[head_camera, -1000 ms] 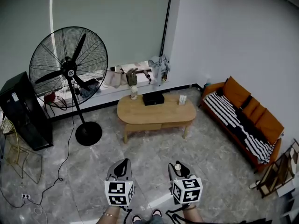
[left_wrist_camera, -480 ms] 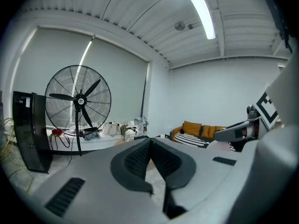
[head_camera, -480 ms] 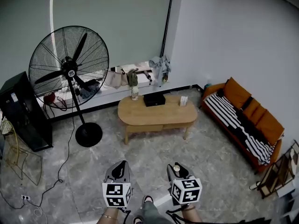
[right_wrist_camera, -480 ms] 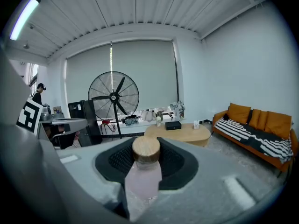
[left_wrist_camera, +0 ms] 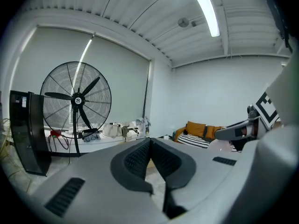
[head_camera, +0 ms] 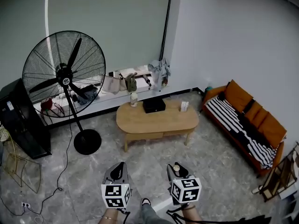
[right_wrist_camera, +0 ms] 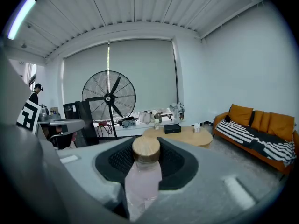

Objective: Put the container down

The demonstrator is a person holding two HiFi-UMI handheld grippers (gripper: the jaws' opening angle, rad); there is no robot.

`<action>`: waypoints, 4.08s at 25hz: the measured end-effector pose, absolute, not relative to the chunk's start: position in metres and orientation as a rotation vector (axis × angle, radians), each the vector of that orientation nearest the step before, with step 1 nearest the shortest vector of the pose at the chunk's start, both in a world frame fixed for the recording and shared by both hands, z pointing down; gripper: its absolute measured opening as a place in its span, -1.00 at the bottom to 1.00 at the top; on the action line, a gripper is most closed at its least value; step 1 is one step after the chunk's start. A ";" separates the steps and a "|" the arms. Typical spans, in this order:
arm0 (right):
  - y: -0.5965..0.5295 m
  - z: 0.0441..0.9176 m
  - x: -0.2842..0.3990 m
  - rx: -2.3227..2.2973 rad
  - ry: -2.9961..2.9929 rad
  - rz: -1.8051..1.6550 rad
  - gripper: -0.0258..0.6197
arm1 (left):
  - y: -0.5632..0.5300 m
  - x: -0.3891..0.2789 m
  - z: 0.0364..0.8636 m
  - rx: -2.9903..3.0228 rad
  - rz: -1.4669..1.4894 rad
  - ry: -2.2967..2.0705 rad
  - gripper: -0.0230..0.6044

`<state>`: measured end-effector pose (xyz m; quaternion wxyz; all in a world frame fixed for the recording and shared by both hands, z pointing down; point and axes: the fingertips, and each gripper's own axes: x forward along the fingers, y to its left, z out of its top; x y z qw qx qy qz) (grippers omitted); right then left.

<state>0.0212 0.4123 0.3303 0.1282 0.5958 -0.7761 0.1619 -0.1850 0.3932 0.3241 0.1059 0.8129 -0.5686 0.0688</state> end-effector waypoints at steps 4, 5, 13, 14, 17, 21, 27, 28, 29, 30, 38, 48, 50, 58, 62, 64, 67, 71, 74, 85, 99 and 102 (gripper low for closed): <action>0.373 0.330 0.030 1.724 -2.266 0.486 -0.51 | 0.357 -0.177 0.324 2.386 0.207 -1.679 -0.94; 0.362 0.329 0.032 1.721 -2.265 0.485 -0.51 | 0.347 -0.174 0.323 2.387 0.212 -1.677 -0.94; 0.276 0.318 0.051 1.714 -2.283 0.452 -0.51 | 0.272 -0.155 0.310 2.390 0.216 -1.706 -0.94; 0.266 0.318 0.054 1.717 -2.285 0.452 -0.51 | 0.263 -0.153 0.310 2.393 0.217 -1.707 -0.94; 0.240 0.317 0.061 1.718 -2.286 0.444 -0.51 | 0.236 -0.148 0.306 2.396 0.214 -1.717 -0.94; 0.209 0.319 0.072 1.708 -2.281 0.438 -0.51 | 0.202 -0.142 0.304 2.386 0.205 -1.737 -0.94; 0.173 0.320 0.089 1.709 -2.287 0.440 -0.51 | 0.168 -0.132 0.307 2.371 0.220 -1.751 -0.94; 0.169 0.321 0.092 1.712 -2.285 0.445 -0.51 | 0.165 -0.130 0.308 2.369 0.228 -1.750 -0.94; 0.165 0.322 0.095 1.717 -2.283 0.450 -0.51 | 0.163 -0.128 0.309 2.369 0.235 -1.748 -0.94; 0.162 0.322 0.099 1.722 -2.281 0.457 -0.51 | 0.160 -0.126 0.309 2.371 0.242 -1.745 -0.94; 0.134 0.332 0.108 1.753 -2.257 0.492 -0.51 | 0.132 -0.124 0.317 2.375 0.275 -1.731 -0.94; 0.079 0.334 0.113 1.790 -2.231 0.467 -0.51 | 0.060 -0.120 0.322 2.398 0.249 -1.695 -0.94; 0.064 0.333 0.113 1.799 -2.223 0.462 -0.51 | 0.042 -0.118 0.322 2.411 0.242 -1.682 -0.94; -0.010 0.316 0.106 1.814 -2.203 0.426 -0.51 | -0.040 -0.129 0.314 2.412 0.208 -1.674 -0.94; -0.041 0.312 0.103 1.815 -2.183 0.421 -0.51 | -0.075 -0.136 0.312 2.394 0.186 -1.674 -0.94; -0.058 0.310 0.102 1.816 -2.174 0.423 -0.51 | -0.093 -0.140 0.311 2.388 0.174 -1.673 -0.94; -0.083 0.306 0.097 1.815 -2.168 0.421 -0.51 | -0.120 -0.148 0.311 2.375 0.158 -1.676 -0.94; -0.117 0.303 0.091 1.821 -2.157 0.408 -0.51 | -0.154 -0.158 0.312 2.361 0.139 -1.675 -0.94; -0.140 0.302 0.085 1.827 -2.152 0.405 -0.51 | -0.178 -0.165 0.315 2.356 0.132 -1.673 -0.94; -0.201 0.310 0.091 1.870 -2.129 0.423 -0.51 | -0.245 -0.161 0.331 2.360 0.163 -1.640 -0.94; -0.242 0.345 0.120 1.793 -2.147 0.493 -0.51 | -0.275 -0.125 0.354 2.321 0.283 -1.646 -0.94; -0.250 0.360 0.128 1.774 -2.148 0.522 -0.51 | -0.281 -0.113 0.365 2.319 0.312 -1.648 -0.94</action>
